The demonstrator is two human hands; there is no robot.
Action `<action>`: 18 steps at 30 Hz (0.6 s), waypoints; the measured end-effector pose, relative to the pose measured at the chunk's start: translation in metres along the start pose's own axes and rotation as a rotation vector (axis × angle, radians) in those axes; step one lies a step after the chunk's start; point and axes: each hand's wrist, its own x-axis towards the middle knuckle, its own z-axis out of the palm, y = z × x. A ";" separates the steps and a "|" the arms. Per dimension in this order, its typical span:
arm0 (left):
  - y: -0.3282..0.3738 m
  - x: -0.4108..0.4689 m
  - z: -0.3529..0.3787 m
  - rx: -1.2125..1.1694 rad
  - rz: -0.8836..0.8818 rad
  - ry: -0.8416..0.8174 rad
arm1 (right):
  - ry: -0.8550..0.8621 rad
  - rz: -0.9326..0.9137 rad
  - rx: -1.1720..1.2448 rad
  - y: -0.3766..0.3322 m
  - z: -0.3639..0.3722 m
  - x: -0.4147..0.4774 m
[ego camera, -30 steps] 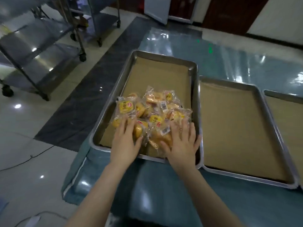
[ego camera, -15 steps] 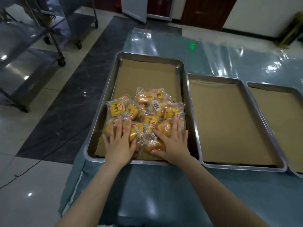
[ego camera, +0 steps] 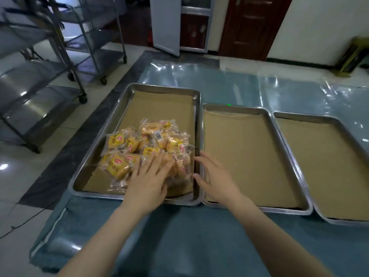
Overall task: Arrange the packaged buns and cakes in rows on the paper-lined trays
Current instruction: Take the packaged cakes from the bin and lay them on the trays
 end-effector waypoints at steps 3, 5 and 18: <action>0.051 0.029 -0.018 0.062 -0.010 0.069 | 0.029 -0.056 -0.035 0.030 -0.059 -0.004; 0.085 0.044 -0.027 0.078 -0.012 0.105 | 0.063 -0.078 -0.046 0.051 -0.096 -0.012; 0.217 0.144 -0.098 0.134 0.055 0.266 | 0.165 -0.098 -0.244 0.163 -0.261 -0.034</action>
